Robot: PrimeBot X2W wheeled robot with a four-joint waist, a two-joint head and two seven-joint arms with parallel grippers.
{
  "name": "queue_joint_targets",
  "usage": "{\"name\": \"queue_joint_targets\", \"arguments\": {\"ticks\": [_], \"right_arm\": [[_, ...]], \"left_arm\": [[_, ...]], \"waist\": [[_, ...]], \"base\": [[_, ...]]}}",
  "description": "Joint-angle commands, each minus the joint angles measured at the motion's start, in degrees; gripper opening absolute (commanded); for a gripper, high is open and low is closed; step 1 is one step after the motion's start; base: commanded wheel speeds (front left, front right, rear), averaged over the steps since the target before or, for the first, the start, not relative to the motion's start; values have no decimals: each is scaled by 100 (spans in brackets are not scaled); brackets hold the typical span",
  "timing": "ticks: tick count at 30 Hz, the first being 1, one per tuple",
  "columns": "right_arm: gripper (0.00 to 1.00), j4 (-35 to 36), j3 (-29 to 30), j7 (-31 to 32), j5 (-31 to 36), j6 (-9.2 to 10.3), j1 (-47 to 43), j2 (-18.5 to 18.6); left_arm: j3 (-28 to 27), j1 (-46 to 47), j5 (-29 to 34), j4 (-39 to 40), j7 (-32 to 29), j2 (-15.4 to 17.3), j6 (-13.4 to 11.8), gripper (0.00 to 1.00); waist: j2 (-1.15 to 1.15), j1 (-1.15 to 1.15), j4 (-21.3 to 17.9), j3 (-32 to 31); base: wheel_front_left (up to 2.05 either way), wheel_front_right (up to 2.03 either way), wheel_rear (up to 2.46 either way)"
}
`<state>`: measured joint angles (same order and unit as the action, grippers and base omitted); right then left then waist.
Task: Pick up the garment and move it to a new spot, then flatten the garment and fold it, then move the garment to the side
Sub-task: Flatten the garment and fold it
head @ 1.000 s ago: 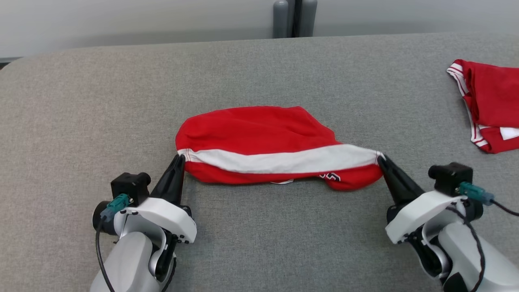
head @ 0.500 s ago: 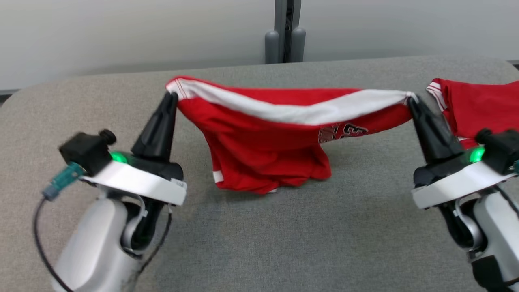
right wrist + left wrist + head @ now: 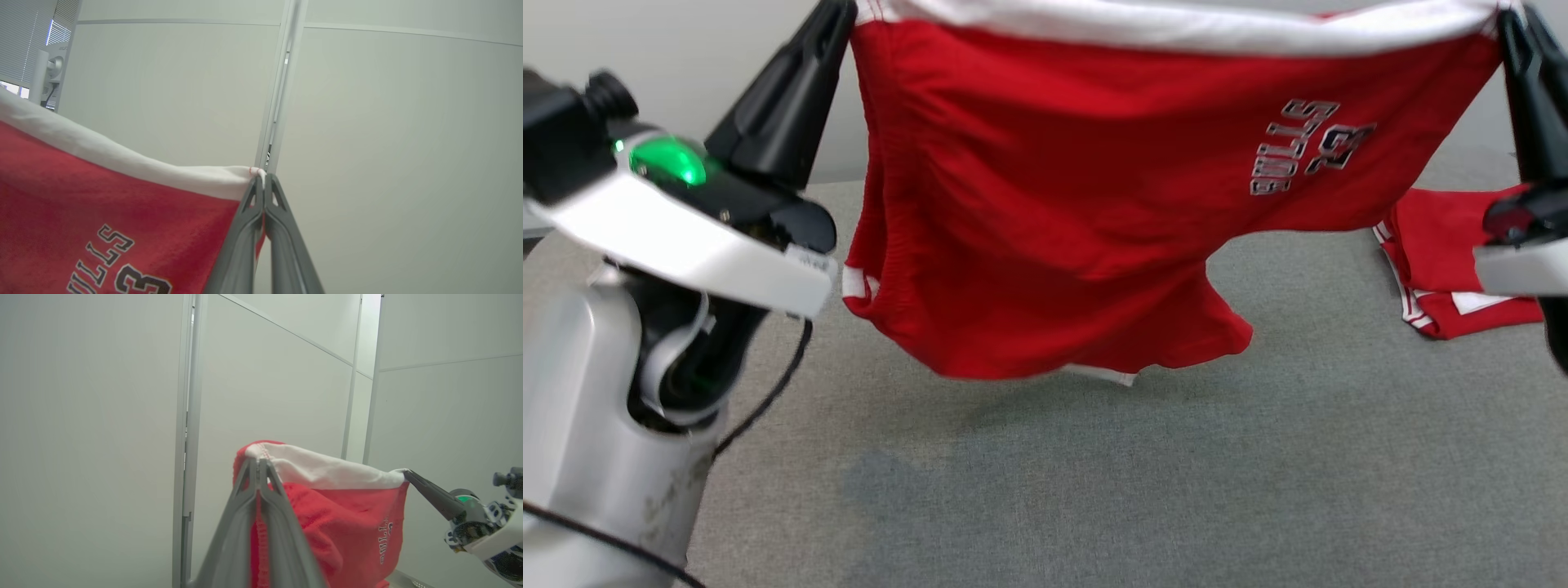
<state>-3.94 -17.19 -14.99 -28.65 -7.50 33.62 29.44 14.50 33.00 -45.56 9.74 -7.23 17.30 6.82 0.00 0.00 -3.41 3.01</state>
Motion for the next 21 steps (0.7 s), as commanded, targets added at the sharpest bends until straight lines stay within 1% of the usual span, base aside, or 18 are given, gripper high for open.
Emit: {"name": "queue_joint_targets", "arguments": {"ticks": [1, 5, 9, 10, 11, 12, 13, 14, 15, 16, 18, 21], "right_arm": [[0, -148, -106, -19, -54, 0, 300, 60], [0, -708, -559, 85, -123, 0, 1254, 107], [0, -1546, -1028, 62, -195, 0, 2567, -28], [0, -1546, -1028, 62, -195, 0, 2567, -28], [0, -2043, -1222, 31, -147, 0, 3277, -143], [0, -2260, -1313, 17, -126, 0, 3632, -199], [0, -2494, -1395, 14, -67, 0, 3979, -234], [0, -2494, -1395, 14, -67, 0, 3979, -234], [0, -2700, -1470, 1, -11, 0, 4328, -280], [0, -3059, -1560, -18, 110, 0, 4967, -382], [0, -3159, -1446, -25, 328, 0, 5533, -476], [0, -3064, -1289, -25, 751, 0, 5941, -600]], "left_arm": [[-6, 282, -22, -120, -127, 65, -23, 0], [127, 1082, 60, -754, -237, 38, 15, 0], [352, 2154, 393, -1652, -10, -55, 48, 0], [352, 2154, 393, -1652, -10, -55, 48, 0], [454, 2775, 652, -2167, 250, -100, 62, 0], [504, 3087, 732, -2415, 370, -136, 68, 0], [553, 3401, 886, -2668, 536, -147, 72, 0], [553, 3401, 886, -2668, 536, -147, 72, 0], [593, 3717, 1017, -2938, 707, -163, 74, 0], [632, 4330, 1242, -3445, 1116, -239, 66, 0], [655, 4867, 1423, -3961, 1567, -333, 68, 0], [733, 5568, 1661, -4609, 2050, -445, 72, 0]], "waist": [[0, 0, -16, 110], [0, 0, -53, 473], [0, 0, -85, 1053], [0, 0, -85, 1053], [0, 0, -84, 1384], [0, 0, -81, 1571], [0, 0, -74, 1743], [0, 0, -74, 1743], [0, 0, -68, 1916], [0, 0, -59, 2271], [0, 0, -49, 2604], [0, 0, -50, 3072]], "base": [[0, 0, 0], [0, 0, 0], [0, 0, 0], [0, 0, 0], [0, 0, 0], [0, 0, 0], [0, 0, 0], [0, 0, 0], [0, 0, 0], [0, 0, 0], [0, 0, 0], [0, 0, 0]]}}
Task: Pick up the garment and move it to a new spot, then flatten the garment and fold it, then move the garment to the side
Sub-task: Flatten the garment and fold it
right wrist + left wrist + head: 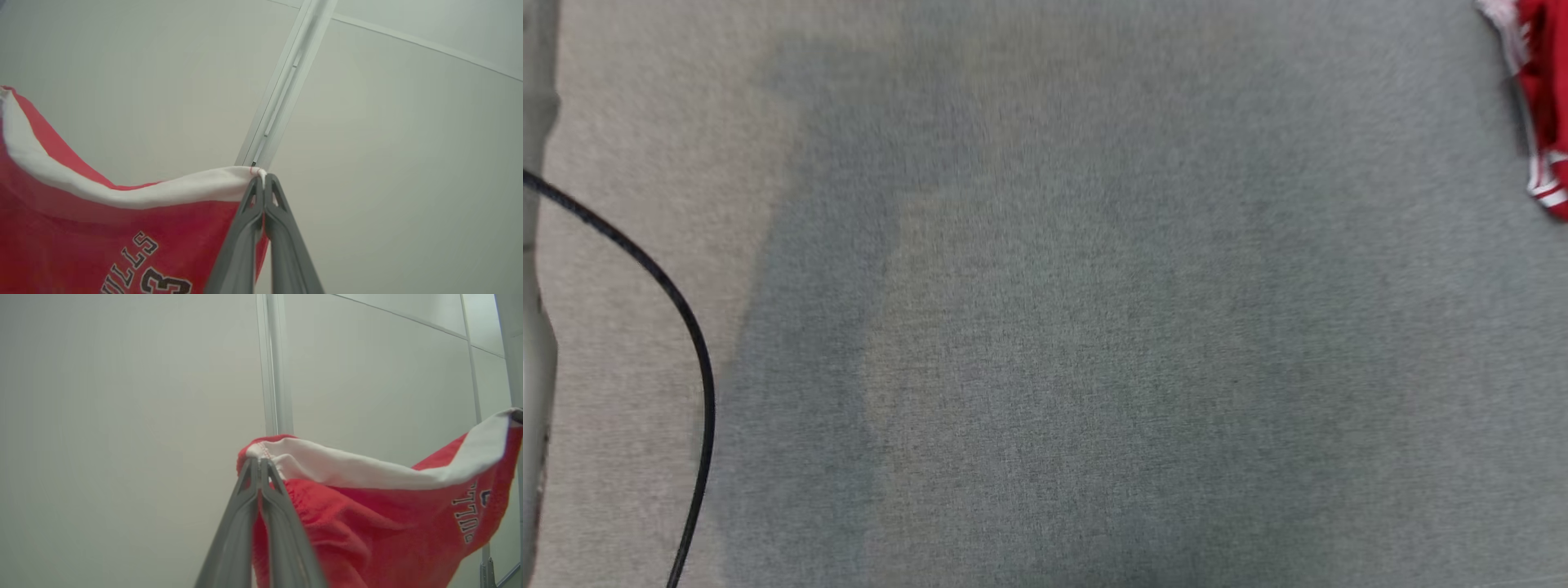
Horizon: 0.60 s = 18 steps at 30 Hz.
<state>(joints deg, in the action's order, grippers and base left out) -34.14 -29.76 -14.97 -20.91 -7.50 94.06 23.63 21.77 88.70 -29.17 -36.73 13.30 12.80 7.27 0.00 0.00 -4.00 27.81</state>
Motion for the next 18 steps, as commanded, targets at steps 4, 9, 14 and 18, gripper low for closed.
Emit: {"name": "queue_joint_targets", "arguments": {"ticks": [4, 9, 14, 18], "right_arm": [[0, 48, -5, -26, 193, 0, -27, -185], [0, 280, 33, -27, 225, 0, -488, -292], [0, 828, 128, -27, 293, 0, -1329, -110], [0, 1475, 321, -27, 254, 0, -2351, 115]], "left_arm": [[175, 379, 62, -534, 171, -79, 30, 0], [259, -67, -35, -319, 190, -90, 25, 0], [423, -988, -199, 642, 194, 61, 20, 0], [669, -2110, -273, 1599, 185, 349, 21, 0]], "waist": [[0, 0, -50, 1117], [0, 0, -117, 1470], [0, 0, -100, 1448], [0, 0, -54, 1249]], "base": [[0, 0, 0], [0, 0, 0], [0, 0, 0], [0, 0, 0]]}}
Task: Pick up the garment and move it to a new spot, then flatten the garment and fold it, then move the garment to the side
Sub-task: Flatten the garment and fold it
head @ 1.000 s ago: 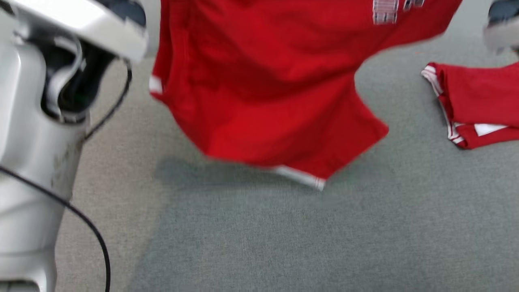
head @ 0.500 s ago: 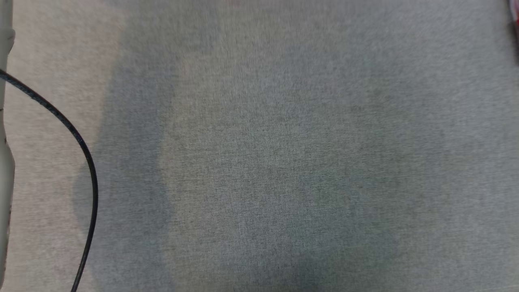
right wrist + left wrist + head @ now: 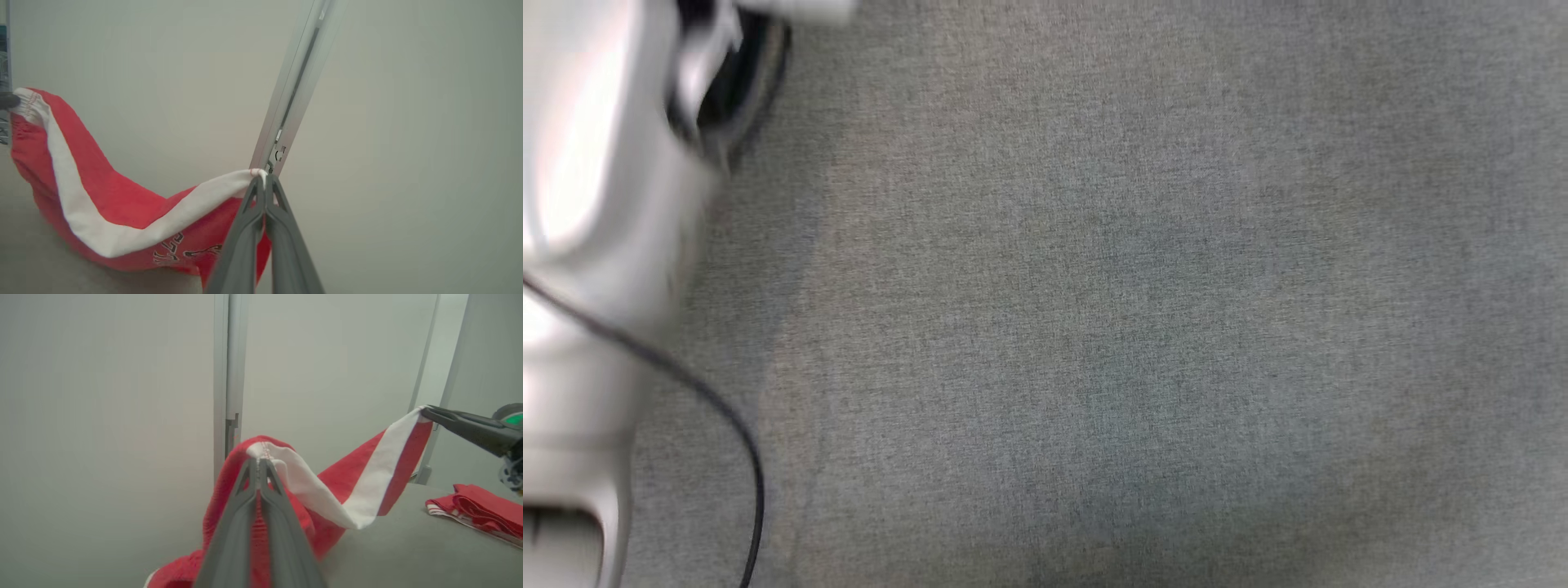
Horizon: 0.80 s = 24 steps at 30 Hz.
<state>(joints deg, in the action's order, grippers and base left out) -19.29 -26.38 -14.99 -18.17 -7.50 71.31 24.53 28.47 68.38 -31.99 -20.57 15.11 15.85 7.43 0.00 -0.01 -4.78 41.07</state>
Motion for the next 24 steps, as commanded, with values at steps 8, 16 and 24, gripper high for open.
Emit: {"name": "queue_joint_targets", "arguments": {"ticks": [8, 16, 24], "right_arm": [[0, 1071, 736, -26, -39, 0, -2529, 276], [0, 1726, 1245, -26, 182, 0, -4711, 61], [0, 2115, 1625, -25, 340, 0, -6087, -123]], "left_arm": [[-65, -2352, 231, 1439, 3, 448, 4, 0], [-83, -4285, 703, 2091, 3, 438, 4, 0], [-440, -5683, 999, 2422, 2, 371, 4, 0]], "waist": [[0, 1, 121, -763], [0, 1, 93, -1686], [0, 1, 66, -2344]], "base": [[0, 0, 0], [0, 0, 0], [0, 0, 0]]}}
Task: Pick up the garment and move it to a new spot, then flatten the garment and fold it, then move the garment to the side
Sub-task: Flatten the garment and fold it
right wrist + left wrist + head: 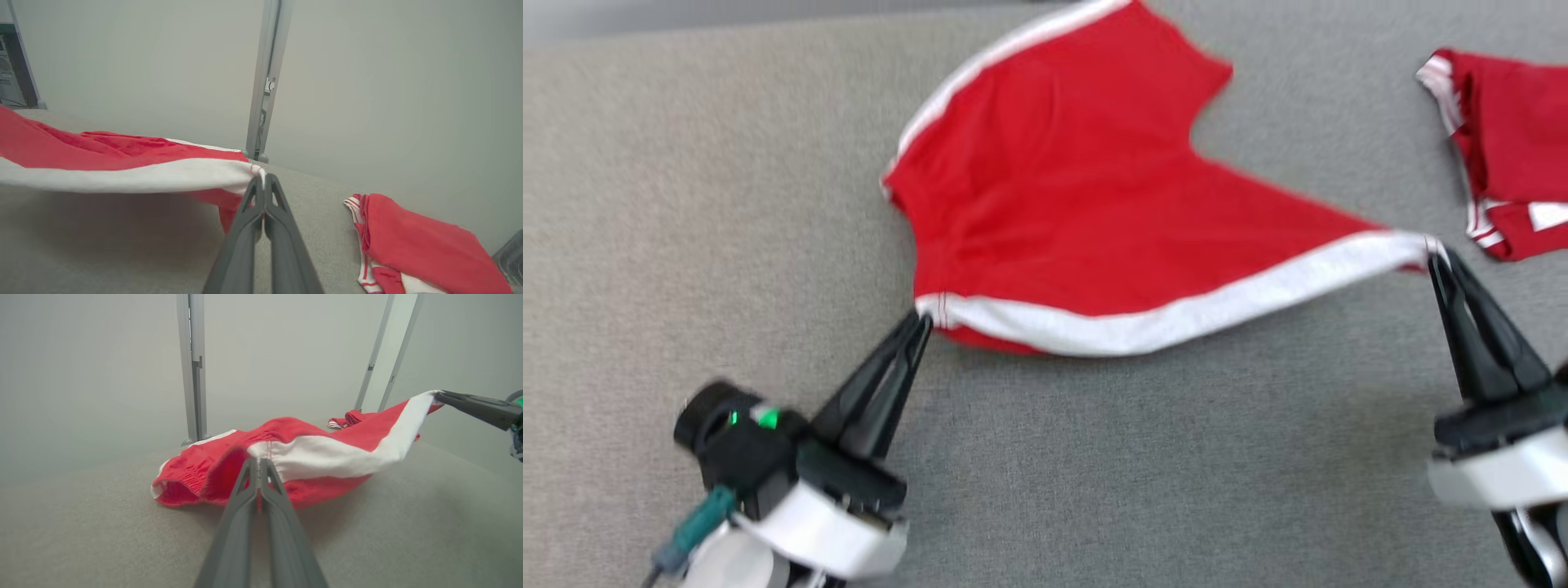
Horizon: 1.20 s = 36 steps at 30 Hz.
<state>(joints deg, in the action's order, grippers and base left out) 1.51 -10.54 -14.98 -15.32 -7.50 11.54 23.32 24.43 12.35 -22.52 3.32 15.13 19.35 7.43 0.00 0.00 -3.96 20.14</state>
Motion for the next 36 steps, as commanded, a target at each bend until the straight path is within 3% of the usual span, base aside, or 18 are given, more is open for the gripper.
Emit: {"name": "queue_joint_targets", "arguments": {"ticks": [1, 8, 12, 19, 29, 36], "right_arm": [[0, 96, 95, -27, 68, 0, -283, -1], [0, 489, 459, -27, 98, 0, -1335, 39], [0, 271, 487, -26, 133, 0, -1328, 80], [0, -1183, -400, 53, 174, -1, 285, 332], [0, -3108, -1429, 9, -186, 1, 2837, 511], [0, -4062, -2072, -25, -362, 1, 4182, 551]], "left_arm": [[-84, -247, 77, 97, 0, -3, 4, 0], [-49, -1080, 87, 474, 0, 86, 4, 0], [247, -1033, -200, 390, -1, 92, 4, 0], [610, -88, -891, -243, 0, -203, 4, 0], [220, 1073, -1667, -1139, 0, -863, 4, 0], [299, 1608, -2241, -1452, 0, -1231, 4, 0]], "waist": [[0, 0, -10, -315], [0, 0, 64, -584], [0, 0, 53, -562], [0, 0, 144, -278], [0, 0, 654, 412], [0, 0, 1088, 817]], "base": [[0, 0, 0], [0, 0, 0], [0, 0, 0], [0, 0, 0], [0, 0, 0], [0, 0, 0]]}}
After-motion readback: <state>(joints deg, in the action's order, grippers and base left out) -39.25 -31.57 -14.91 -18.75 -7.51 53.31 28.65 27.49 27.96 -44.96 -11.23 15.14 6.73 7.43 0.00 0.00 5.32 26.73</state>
